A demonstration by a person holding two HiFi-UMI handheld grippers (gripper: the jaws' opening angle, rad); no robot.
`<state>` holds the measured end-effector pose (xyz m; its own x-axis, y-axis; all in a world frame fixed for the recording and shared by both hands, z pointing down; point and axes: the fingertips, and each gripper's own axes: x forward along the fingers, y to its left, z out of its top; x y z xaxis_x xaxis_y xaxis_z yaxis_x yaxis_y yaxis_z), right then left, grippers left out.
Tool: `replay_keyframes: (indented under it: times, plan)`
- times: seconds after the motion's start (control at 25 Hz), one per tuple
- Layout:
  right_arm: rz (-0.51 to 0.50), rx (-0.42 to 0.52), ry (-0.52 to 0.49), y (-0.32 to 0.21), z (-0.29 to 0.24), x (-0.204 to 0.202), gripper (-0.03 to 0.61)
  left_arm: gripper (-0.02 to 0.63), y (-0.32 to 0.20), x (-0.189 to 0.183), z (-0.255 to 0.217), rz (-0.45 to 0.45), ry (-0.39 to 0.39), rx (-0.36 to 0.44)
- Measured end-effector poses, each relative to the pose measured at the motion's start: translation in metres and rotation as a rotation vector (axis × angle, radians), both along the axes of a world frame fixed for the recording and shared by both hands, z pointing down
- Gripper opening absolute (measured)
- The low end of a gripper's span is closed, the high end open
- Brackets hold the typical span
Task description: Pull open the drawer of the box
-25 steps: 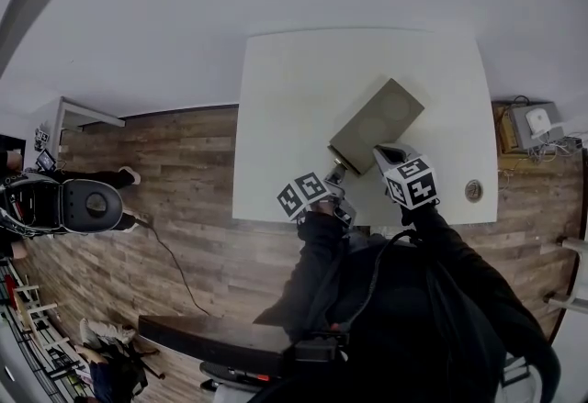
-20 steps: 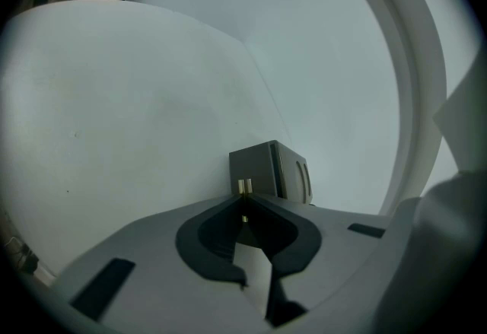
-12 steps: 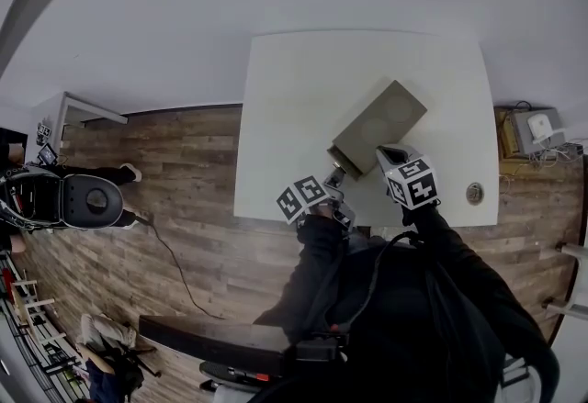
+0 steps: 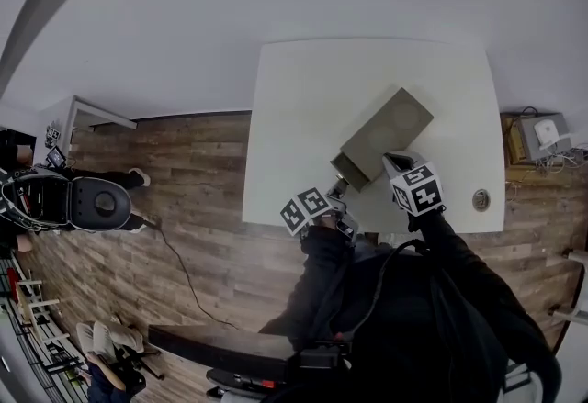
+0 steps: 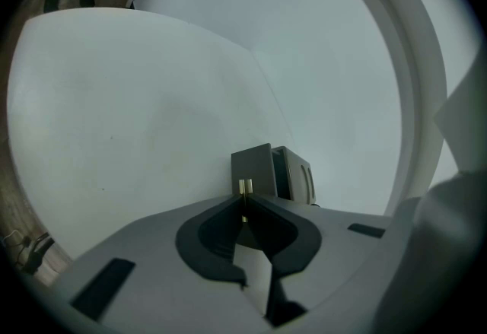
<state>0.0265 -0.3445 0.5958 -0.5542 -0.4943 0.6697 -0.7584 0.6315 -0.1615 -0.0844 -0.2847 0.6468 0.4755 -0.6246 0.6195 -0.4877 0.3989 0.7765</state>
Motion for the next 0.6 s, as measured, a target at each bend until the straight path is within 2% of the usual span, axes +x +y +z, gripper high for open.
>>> replay_keyframes:
  times: [0.6]
  plan:
    - [-0.009,0.01,0.001,0.001,0.001,-0.001,-0.009,0.023,0.023,-0.024,0.001,-0.018,-0.016,-0.014]
